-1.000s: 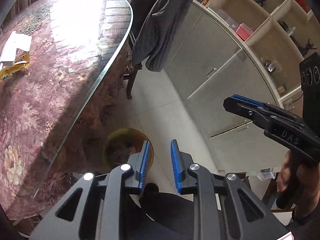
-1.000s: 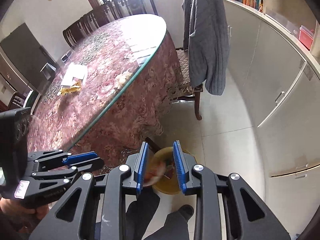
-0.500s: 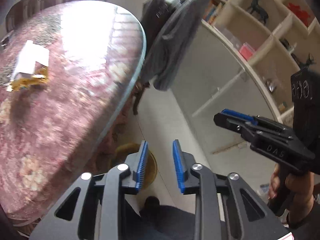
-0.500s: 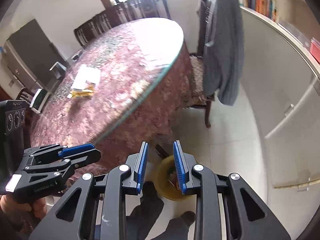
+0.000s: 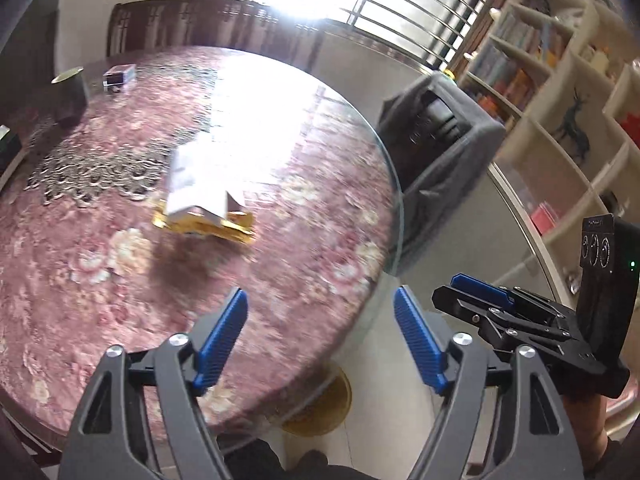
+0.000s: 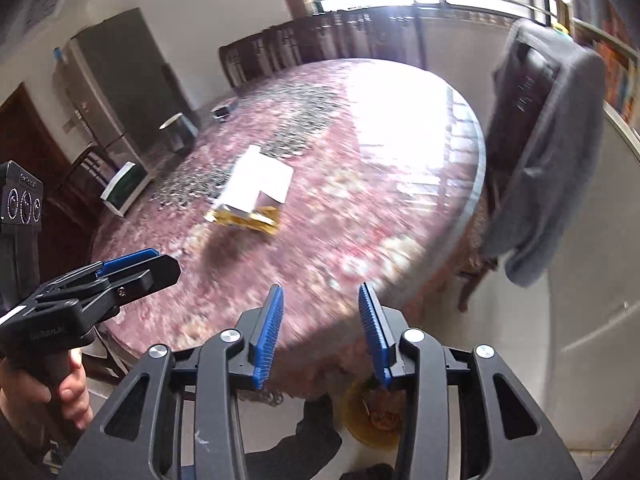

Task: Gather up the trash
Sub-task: 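Move both tools back to the white box and yellow wrapper on the table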

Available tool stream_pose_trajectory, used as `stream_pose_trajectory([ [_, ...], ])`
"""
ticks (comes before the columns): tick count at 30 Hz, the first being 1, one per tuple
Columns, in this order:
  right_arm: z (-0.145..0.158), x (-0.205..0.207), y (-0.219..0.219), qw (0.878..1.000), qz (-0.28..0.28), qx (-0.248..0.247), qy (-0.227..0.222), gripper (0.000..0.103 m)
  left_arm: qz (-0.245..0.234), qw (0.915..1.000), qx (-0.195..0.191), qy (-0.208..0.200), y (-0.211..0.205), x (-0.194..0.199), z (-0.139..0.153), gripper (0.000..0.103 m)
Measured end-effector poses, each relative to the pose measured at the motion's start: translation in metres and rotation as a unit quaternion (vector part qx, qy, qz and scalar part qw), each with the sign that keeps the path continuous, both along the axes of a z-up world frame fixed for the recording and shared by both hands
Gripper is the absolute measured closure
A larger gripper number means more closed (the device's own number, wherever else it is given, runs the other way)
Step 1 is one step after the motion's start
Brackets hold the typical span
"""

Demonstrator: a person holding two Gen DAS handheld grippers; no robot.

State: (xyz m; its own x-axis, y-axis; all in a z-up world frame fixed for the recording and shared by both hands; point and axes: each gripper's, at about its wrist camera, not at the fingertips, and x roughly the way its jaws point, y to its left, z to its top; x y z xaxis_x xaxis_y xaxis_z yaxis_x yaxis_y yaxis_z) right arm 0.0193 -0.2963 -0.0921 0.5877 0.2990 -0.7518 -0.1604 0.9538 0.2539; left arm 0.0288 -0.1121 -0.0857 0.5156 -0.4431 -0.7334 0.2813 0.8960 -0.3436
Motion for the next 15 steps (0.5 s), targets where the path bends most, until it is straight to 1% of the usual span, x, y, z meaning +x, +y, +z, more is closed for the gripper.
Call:
stream_pose_trajectory([
  [2, 0.003, 0.011, 0.017, 1.000, 0.012, -0.004, -0.007, 0.058, 0.015, 0.9999, 0.001, -0.003, 0.018, 0.009, 0.003, 0.023],
  [3, 0.005, 0.017, 0.025, 1.000, 0.019, -0.005, -0.009, 0.055, 0.021, 0.9998, 0.000, -0.002, 0.030, 0.013, 0.003, 0.021],
  [5, 0.008, 0.030, 0.043, 0.999, 0.030, -0.007, -0.016, 0.050, 0.037, 0.9993, -0.003, 0.001, 0.048, 0.024, 0.004, 0.020],
  [7, 0.009, 0.043, 0.063, 0.999, 0.041, -0.011, -0.021, 0.042, 0.050, 0.9988, 0.001, 0.005, 0.060, 0.030, 0.004, 0.016],
  [9, 0.008, 0.053, 0.078, 0.999, 0.047, -0.003, -0.019, 0.041, 0.056, 0.9984, -0.003, 0.004, 0.075, 0.039, 0.005, 0.016],
  [15, 0.004, 0.090, 0.119, 0.999, 0.052, 0.012, -0.005, 0.037, 0.053, 0.9985, 0.013, 0.000, 0.106, 0.064, 0.003, 0.013],
])
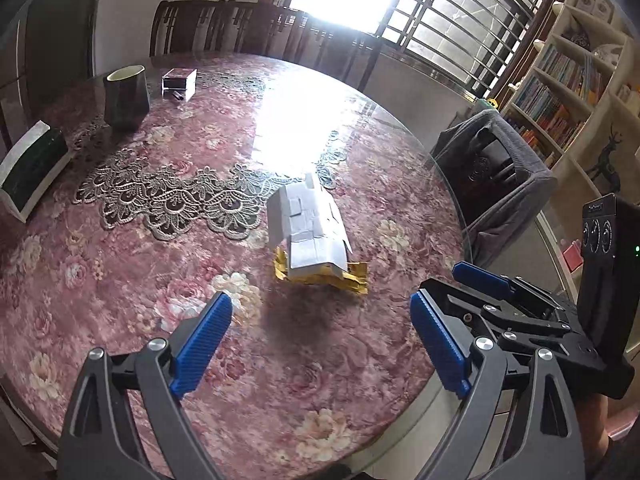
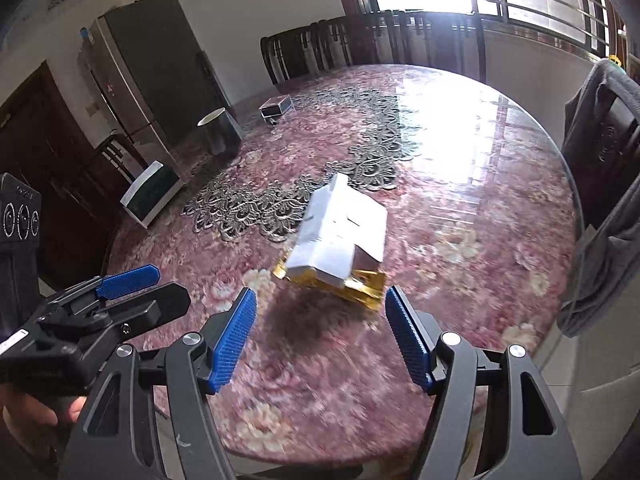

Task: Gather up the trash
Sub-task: 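Move both tools back to the white box and yellow wrapper on the table, then grasp the white paper box with the right gripper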

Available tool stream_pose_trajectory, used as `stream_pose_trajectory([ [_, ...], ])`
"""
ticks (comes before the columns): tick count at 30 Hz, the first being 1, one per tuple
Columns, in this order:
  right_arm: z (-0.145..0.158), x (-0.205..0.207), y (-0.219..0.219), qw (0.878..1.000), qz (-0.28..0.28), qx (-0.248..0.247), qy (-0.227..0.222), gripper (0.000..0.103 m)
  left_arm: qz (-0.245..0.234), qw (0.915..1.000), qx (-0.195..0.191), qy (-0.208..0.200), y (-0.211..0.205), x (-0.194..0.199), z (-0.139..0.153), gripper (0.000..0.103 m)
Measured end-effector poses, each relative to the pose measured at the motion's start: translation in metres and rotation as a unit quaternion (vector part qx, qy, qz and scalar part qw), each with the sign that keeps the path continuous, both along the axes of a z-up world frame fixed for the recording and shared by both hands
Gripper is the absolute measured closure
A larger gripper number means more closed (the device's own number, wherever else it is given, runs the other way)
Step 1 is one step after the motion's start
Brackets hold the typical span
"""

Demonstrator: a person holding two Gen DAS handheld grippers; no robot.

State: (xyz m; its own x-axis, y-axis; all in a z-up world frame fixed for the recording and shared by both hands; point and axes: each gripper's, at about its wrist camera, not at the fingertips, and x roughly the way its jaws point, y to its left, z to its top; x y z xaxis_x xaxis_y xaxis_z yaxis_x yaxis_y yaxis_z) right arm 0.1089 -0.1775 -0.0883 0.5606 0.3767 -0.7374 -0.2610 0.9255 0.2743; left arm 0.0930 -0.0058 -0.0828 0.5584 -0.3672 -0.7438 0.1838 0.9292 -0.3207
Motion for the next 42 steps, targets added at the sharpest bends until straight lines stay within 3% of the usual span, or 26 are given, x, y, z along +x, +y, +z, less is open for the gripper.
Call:
stream_pose_trajectory([
  [9, -0.004, 0.031, 0.024, 1.000, -0.017, -0.007, 0.011, 0.021, -0.003, 0.9999, -0.006, 0.011, 0.025, 0.028, -0.009, 0.012],
  [15, -0.016, 0.054, 0.030, 0.999, -0.011, -0.006, 0.033, 0.017, 0.011, 0.9997, -0.013, 0.015, 0.037, 0.033, -0.014, 0.012],
  [22, -0.046, 0.087, 0.036, 0.997, -0.008, -0.028, 0.071, 0.017, 0.029, 0.9992, -0.009, 0.026, 0.041, 0.036, -0.020, 0.012],
  [38, -0.085, 0.123, 0.051, 0.992, -0.010, -0.059, 0.107, 0.017, 0.032, 0.9989, 0.005, 0.034, 0.038, 0.045, -0.027, 0.012],
  [42, -0.094, 0.127, 0.056, 0.991, -0.005, -0.069, 0.117, 0.028, 0.035, 0.9987, 0.006, 0.036, 0.040, 0.047, -0.028, 0.012],
])
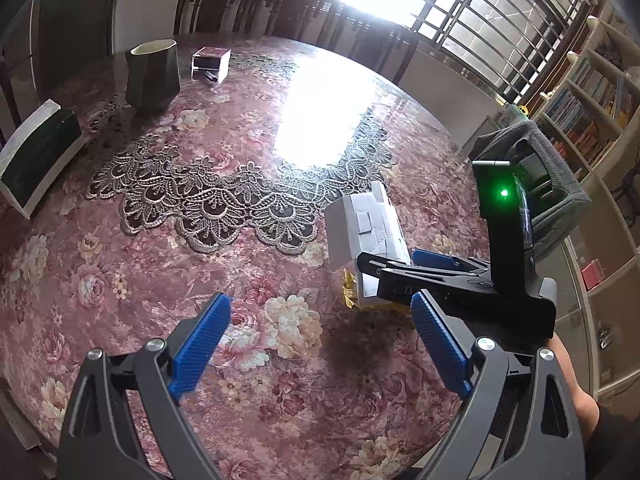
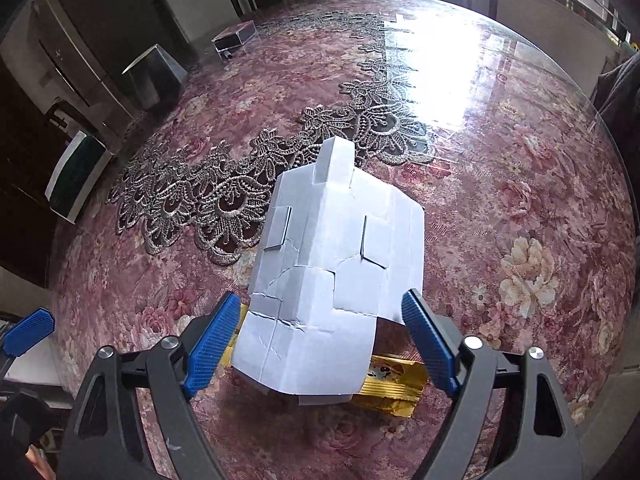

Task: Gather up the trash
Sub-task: 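Grasp the white paper box with the right gripper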

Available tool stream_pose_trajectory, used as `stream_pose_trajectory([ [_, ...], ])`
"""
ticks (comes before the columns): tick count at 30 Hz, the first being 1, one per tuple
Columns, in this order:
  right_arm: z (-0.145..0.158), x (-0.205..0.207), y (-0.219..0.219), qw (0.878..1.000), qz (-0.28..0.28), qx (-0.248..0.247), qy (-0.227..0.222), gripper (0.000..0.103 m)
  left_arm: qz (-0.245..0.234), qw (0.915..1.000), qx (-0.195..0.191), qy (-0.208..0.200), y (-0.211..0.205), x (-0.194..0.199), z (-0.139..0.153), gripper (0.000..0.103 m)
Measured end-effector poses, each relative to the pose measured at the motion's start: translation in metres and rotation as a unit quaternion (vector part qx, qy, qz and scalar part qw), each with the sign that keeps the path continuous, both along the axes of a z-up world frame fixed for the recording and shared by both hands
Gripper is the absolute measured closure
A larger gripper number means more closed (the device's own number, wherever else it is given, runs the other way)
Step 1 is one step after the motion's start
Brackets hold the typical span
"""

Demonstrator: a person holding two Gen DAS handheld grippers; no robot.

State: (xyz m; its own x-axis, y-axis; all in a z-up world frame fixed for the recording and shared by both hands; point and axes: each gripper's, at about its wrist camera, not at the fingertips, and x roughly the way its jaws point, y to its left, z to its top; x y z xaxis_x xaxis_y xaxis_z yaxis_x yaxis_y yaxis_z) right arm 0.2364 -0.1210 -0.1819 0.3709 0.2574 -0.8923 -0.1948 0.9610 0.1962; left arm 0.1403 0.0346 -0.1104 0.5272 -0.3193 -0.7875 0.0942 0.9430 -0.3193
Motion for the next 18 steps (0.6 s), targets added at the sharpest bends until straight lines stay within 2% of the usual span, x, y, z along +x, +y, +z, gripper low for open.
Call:
stream_pose_trajectory([
  [2, -0.001, 0.000, 0.002, 1.000, 0.003, -0.007, -0.005, 0.030, 0.001, 1.0000, 0.002, 0.001, 0.001, 0.000, -0.001, 0.012],
  [5, 0.002, -0.001, 0.004, 1.000, 0.014, -0.005, -0.014, 0.042, 0.004, 1.0000, 0.002, 0.003, 0.003, 0.000, -0.003, 0.012],
  [8, 0.009, -0.003, 0.007, 0.999, 0.025, 0.000, -0.022, 0.055, 0.003, 1.0000, 0.001, 0.004, 0.002, -0.001, -0.004, 0.012],
  [9, 0.010, -0.003, 0.006, 0.999, 0.025, 0.002, -0.022, 0.064, 0.002, 1.0000, 0.001, 0.004, 0.001, -0.001, -0.004, 0.012],
  [15, 0.016, -0.011, -0.002, 0.999, 0.022, 0.013, -0.036, 0.075, -0.008, 1.0000, 0.001, 0.000, -0.005, -0.002, -0.003, 0.012],
  [18, 0.027, -0.016, -0.007, 0.998, 0.024, 0.022, -0.055, 0.077, -0.011, 0.9999, -0.001, 0.002, -0.009, -0.001, -0.005, 0.012],
])
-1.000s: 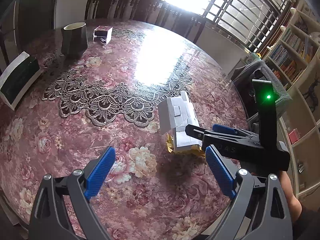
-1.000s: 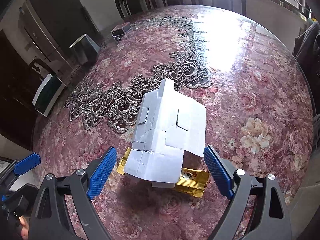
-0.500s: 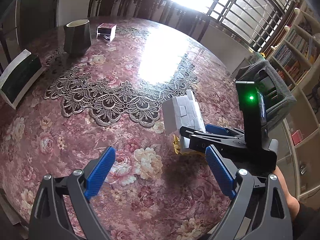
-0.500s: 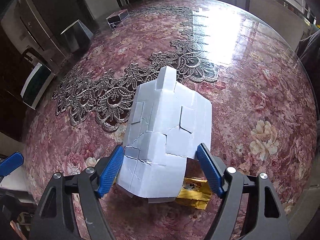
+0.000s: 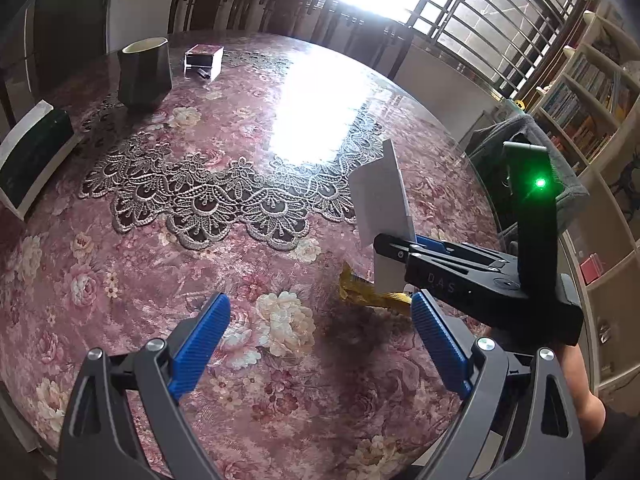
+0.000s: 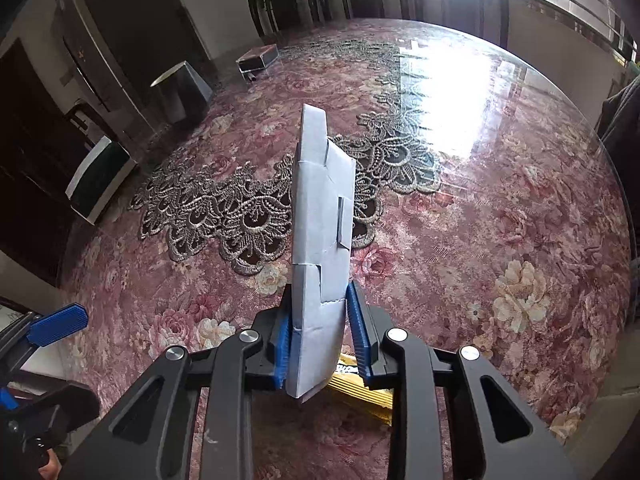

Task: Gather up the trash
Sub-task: 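Grasp the white paper box with the right gripper, then grasp the yellow snack wrapper with the left gripper while the right gripper holds the box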

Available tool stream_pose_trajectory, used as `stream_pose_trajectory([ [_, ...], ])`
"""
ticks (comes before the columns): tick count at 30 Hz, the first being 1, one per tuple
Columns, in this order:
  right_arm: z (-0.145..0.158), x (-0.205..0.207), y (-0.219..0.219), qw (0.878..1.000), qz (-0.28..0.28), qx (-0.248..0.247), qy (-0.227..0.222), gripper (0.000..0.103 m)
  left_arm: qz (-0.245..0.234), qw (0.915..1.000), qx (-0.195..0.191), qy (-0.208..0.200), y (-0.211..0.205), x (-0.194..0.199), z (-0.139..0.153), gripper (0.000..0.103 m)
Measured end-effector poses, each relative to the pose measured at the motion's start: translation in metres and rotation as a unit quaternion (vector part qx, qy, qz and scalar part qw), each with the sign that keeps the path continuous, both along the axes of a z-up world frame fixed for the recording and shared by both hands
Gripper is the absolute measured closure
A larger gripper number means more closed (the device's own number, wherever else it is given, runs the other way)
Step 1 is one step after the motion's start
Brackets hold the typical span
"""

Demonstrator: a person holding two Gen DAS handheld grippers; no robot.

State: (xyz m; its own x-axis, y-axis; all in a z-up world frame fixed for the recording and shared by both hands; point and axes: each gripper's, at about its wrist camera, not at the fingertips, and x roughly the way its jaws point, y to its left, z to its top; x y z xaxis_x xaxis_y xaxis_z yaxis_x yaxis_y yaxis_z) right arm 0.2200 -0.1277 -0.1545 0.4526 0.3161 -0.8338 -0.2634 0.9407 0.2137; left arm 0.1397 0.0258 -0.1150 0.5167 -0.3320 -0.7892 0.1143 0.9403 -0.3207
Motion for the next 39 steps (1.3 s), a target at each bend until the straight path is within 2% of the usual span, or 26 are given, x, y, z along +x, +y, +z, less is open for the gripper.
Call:
stream_pose_trajectory([
  [8, 0.040, -0.015, -0.028, 0.998, -0.013, 0.045, -0.038, 0.078, -0.025, 0.9997, -0.004, -0.003, -0.023, 0.003, -0.001, 0.012],
  [16, 0.081, -0.045, -0.074, 0.995, -0.042, 0.045, -0.074, 0.078, -0.068, 0.9977, -0.002, 0.004, -0.073, 0.020, -0.021, 0.012],
  [23, 0.091, -0.062, -0.102, 0.994, -0.068, 0.043, -0.077, 0.078, -0.088, 0.9960, 0.017, 0.001, -0.108, 0.035, -0.033, 0.012],
  [30, 0.088, -0.068, -0.118, 0.994, -0.073, 0.046, -0.068, 0.078, -0.023, 0.9991, -0.017, 0.031, -0.102, 0.036, -0.042, 0.012],
  [36, 0.087, -0.066, -0.120, 0.995, -0.056, 0.055, -0.063, 0.077, 0.027, 0.9984, 0.001, 0.049, -0.104, 0.038, -0.052, 0.012],
  [39, 0.087, -0.066, -0.122, 0.995, -0.046, 0.057, -0.062, 0.077, 0.041, 0.9972, 0.004, 0.063, -0.109, 0.042, -0.061, 0.016],
])
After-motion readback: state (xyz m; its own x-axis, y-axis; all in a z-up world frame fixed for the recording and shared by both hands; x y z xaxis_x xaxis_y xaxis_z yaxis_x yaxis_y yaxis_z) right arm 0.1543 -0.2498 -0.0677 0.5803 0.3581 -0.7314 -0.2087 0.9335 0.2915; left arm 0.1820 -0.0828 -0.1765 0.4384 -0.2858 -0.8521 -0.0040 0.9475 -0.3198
